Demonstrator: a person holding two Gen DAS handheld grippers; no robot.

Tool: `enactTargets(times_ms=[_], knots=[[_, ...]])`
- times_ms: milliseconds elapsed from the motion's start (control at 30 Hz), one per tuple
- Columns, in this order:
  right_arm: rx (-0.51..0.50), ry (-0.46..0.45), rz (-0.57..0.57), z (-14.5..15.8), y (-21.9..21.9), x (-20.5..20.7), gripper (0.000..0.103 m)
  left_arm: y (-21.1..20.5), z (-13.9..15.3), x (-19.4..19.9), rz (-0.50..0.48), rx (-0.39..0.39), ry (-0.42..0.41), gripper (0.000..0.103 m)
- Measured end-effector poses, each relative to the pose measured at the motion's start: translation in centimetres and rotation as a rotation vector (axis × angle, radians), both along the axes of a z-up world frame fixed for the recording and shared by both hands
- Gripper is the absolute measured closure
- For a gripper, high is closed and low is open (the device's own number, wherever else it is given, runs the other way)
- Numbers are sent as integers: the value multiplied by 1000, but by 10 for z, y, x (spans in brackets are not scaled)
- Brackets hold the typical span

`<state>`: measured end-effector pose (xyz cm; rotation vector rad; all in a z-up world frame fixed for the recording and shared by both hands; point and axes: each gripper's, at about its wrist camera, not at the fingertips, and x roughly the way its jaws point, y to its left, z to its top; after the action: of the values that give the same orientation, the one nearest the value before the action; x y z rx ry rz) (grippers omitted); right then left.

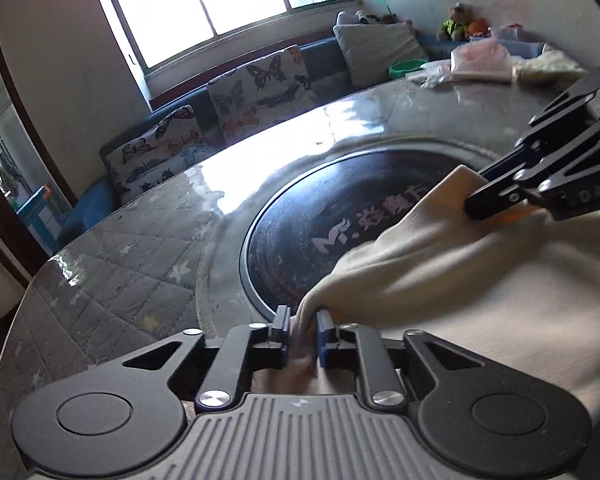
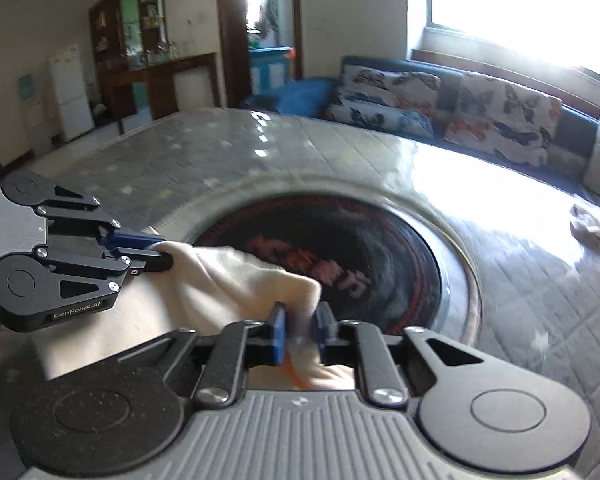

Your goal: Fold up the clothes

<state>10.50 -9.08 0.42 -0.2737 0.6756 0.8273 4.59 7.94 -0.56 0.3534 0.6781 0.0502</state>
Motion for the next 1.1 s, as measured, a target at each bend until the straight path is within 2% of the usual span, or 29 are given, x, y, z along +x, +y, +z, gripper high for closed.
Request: enactTargets(times_ms=[233, 467, 567, 667, 933, 1000, 1100], knots=[[67, 20, -103, 10, -56, -10, 82, 17, 12, -14, 69, -19, -30, 68], [43, 77, -162, 0, -87, -16, 82, 23, 32, -38, 103, -70, -73, 67], [49, 68, -170, -3, -87, -18, 82, 16, 37, -51, 82, -92, -81, 67], [49, 71, -181, -6, -87, -18, 76, 8, 37, -59, 59, -106, -74, 67], [30, 53, -181, -8, -83, -20, 76, -7, 29, -71, 11, -133, -47, 67], [24, 47, -180, -8, -82, -22, 87, -9, 26, -72, 9, -139, -36, 66], [-4, 11, -161, -6, -76, -27, 96, -9, 22, -72, 10, -141, -26, 66]])
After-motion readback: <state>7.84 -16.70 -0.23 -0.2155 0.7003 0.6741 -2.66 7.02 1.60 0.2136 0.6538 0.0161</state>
